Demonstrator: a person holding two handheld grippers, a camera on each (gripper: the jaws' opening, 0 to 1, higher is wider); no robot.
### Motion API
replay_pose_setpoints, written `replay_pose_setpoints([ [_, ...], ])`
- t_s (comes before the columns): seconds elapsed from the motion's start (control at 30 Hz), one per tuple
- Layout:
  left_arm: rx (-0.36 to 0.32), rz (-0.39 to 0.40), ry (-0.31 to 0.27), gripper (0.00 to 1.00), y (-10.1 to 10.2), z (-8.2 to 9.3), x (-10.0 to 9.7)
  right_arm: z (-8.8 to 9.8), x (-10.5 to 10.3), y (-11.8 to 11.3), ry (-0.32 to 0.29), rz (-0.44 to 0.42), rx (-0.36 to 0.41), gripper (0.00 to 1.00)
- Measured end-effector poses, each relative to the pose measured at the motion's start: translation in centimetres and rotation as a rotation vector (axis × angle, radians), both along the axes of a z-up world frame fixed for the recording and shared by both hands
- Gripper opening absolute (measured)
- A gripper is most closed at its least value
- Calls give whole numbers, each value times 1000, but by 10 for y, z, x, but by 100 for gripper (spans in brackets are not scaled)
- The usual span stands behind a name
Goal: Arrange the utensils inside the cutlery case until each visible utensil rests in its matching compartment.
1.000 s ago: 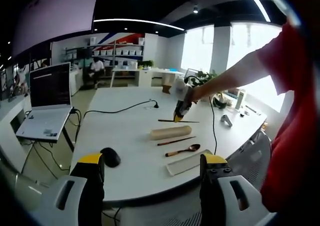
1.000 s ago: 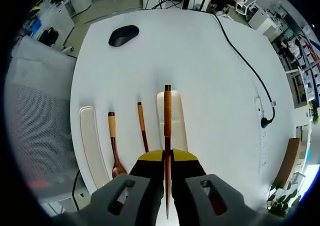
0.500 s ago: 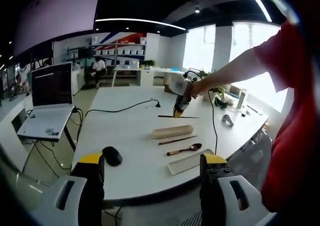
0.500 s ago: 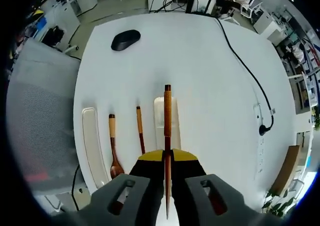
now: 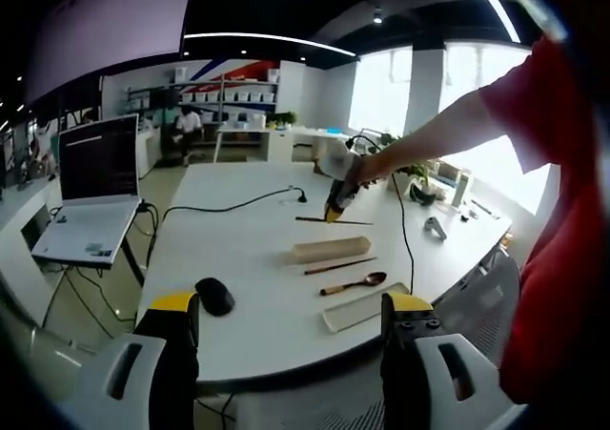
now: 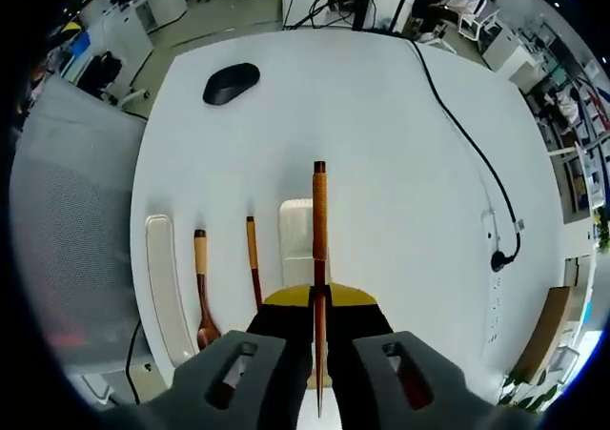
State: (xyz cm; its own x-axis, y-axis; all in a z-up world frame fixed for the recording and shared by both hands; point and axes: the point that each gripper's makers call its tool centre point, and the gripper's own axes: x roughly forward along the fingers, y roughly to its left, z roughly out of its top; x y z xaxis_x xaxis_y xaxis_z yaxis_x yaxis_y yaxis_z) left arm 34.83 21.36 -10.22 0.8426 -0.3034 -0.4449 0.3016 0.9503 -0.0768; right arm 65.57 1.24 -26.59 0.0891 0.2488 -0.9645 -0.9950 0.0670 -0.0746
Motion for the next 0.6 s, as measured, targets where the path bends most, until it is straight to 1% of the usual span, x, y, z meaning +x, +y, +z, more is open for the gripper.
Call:
replay_pose_setpoints([
  [0.1,3,7,-8,80,5,5,3,-7,6,2,-20,30,1,0],
  [0.2,6,15,-8,80,10,5,4,-11,3,8,-1,7,19,0],
  [0.33,2,25,-2,80,13,2,3,-22,2,9,-5,25,6,0],
  [0.37,2,27,3,80,13,0,3,-21,-4,11,-10,25,6,0],
  [0.47,5,24,15,80,13,-4,1,-27,-11,11,-7,33,0,0],
  [0.5,4,23,17,80,13,-5,1,-26,-18,11,-8,39,-6,0],
  [0.53,2,24,16,80,13,-5,1,-27,-20,11,-12,48,-12,0],
  [0.6,3,27,19,80,14,-5,1,-29,-23,12,-1,37,-13,0],
])
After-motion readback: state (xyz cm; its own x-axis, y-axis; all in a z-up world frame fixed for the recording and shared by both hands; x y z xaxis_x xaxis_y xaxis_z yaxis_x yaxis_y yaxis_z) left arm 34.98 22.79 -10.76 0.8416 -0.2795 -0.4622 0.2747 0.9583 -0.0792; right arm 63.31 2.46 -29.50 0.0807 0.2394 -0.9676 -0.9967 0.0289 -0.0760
